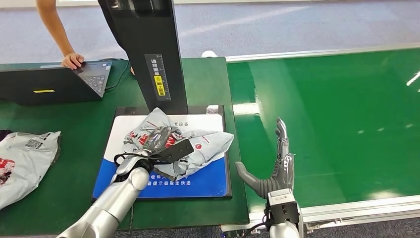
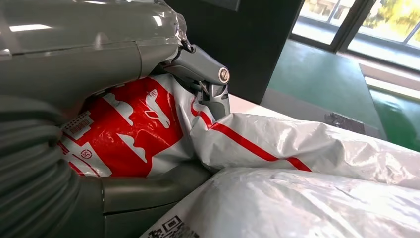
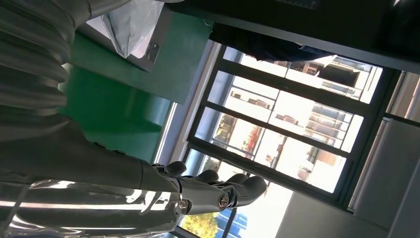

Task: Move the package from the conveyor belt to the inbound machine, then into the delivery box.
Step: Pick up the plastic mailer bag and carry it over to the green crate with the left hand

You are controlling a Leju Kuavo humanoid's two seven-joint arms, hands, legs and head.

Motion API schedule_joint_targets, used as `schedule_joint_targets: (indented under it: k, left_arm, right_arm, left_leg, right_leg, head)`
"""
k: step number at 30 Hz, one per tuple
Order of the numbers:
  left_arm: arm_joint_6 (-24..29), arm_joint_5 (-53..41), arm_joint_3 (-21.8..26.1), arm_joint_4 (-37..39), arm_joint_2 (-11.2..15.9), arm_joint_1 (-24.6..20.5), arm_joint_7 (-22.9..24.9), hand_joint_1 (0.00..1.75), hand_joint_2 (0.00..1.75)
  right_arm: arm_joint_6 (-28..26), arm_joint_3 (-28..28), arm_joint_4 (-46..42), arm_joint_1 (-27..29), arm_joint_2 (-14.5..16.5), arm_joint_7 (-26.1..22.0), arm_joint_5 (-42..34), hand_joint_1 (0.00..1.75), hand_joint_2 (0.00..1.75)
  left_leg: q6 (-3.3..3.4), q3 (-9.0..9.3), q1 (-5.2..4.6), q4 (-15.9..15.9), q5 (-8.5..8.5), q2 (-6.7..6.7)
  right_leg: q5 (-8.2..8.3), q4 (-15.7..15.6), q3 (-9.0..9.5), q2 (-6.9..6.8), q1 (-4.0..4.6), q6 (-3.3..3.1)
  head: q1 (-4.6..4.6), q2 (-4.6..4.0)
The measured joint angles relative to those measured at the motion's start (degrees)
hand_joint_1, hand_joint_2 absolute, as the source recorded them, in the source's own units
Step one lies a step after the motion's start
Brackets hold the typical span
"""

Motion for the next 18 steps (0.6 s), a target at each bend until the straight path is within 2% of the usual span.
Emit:
schedule_joint_targets:
  k: [6,11,14,18]
  left_arm:
    - [12.26,4.17,1.26,-14.46,-0.21,7.11,-6.37,1.75,1.75]
    - [24.47,10.77,1.82,-31.17,-1.48,13.83,-17.89,1.75,1.75]
    - [27.04,11.60,1.53,-40.28,-1.83,17.28,-19.07,1.75,1.75]
    - [27.73,12.43,0.87,-46.35,-1.84,19.76,-19.68,1.75,1.75]
  right_arm:
    - [0.21,-0.04,-0.29,0.99,-0.01,-0.07,1.48,0.00,1.75]
    - [0.19,-0.09,-0.83,1.83,-0.01,-0.09,2.03,0.00,1.75]
    - [0.14,-0.11,-1.05,2.35,-0.01,-0.37,1.92,0.00,1.75]
    - [0.30,-0.15,-1.55,2.69,-0.01,-0.73,1.92,0.00,1.75]
  left_leg:
    - [0.00,-0.40,0.00,0.02,0.01,0.01]
    - [0.01,-0.64,0.00,0.03,-0.04,0.01]
    - [0.01,-0.69,0.00,0.03,-0.06,0.01]
    - [-0.02,-0.69,0.00,0.03,-0.08,0.01]
  right_leg:
    - [0.00,0.00,-0.40,0.01,0.00,0.00]
    - [-0.03,0.00,-0.64,0.02,0.00,0.01]
    - [-0.06,-0.02,-0.68,0.01,0.00,0.03]
    - [-0.06,-0.02,-0.69,0.02,0.00,0.03]
  head:
    - [0.00,0.00]
    - [0.00,0.00]
    - [-0.01,0.00]
    - [0.00,0.00]
